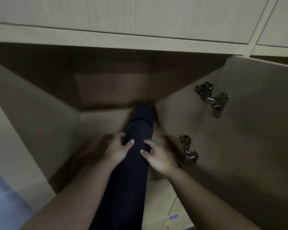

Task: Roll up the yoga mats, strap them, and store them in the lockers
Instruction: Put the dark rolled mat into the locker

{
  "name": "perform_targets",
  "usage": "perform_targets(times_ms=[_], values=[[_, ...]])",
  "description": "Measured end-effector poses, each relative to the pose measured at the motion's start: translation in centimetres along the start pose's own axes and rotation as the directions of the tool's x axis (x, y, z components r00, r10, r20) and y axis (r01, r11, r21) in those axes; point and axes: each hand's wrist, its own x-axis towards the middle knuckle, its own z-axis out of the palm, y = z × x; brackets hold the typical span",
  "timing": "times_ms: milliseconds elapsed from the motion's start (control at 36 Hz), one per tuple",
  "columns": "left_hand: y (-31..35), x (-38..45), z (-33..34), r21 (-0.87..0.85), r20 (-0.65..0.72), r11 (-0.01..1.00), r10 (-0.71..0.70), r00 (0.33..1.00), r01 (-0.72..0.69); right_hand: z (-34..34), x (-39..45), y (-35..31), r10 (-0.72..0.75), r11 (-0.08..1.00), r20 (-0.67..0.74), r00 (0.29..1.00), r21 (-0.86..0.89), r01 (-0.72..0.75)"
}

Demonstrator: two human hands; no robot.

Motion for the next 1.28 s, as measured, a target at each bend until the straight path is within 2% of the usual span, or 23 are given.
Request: perform_targets(times_ms=[83,167,389,583,667,750,972,1167,1278], values=[[-0.7,-0.8,-1.0,0.064,0.099,0.997,0.046,0.994,-0.053,0.6,-0.7,-0.2,0.012,1.000,-0.005,1.000,0.003,-0.012],[-1.9,-2.9,-1.9,0.004,0.204,0.998,0.058,0.977,-0.061,1.7,-1.9,0.0,0.020,0.999,-0.070,0.997,0.034,-0.018],[-4.6,-7.7,-4.5,-0.123,0.437,0.991,0.007,0.900,0.052,3.5,-4.1,-0.2,0.074,0.989,-0.189,0.979,-0.115,-0.096],[-5.0,-10.7,-6.1,-0.106,0.493,0.992,-0.013,0.870,0.075,4.3,-6.2,-0.7,0.101,0.984,-0.140,0.985,-0.134,-0.120],[-4.9,-11.2,-6.4,-0.104,0.537,0.992,-0.008,0.843,0.075,4.3,-6.9,-0.9,0.158,0.987,-0.051,0.986,-0.031,-0.159],[-4.6,-11.1,-6.2,-0.136,0.517,0.990,0.030,0.855,0.048,4.7,-7.1,-1.3,0.168,0.981,0.031,0.985,0.093,-0.170],[-3.8,-9.3,-5.9,-0.238,0.343,0.970,0.138,0.929,-0.057,5.3,-5.8,-1.6,0.062,0.960,-0.026,0.998,0.276,-0.053],[-1.5,-7.0,-6.8,-0.336,0.263,0.919,0.300,0.917,-0.205,4.4,-3.2,-3.5,-0.083,0.922,-0.105,0.991,0.370,0.116],[0.6,-4.5,-7.4,-0.301,0.209,0.902,0.378,0.902,-0.309,3.4,-0.8,-5.5,-0.156,0.923,-0.181,0.971,0.324,0.209]])
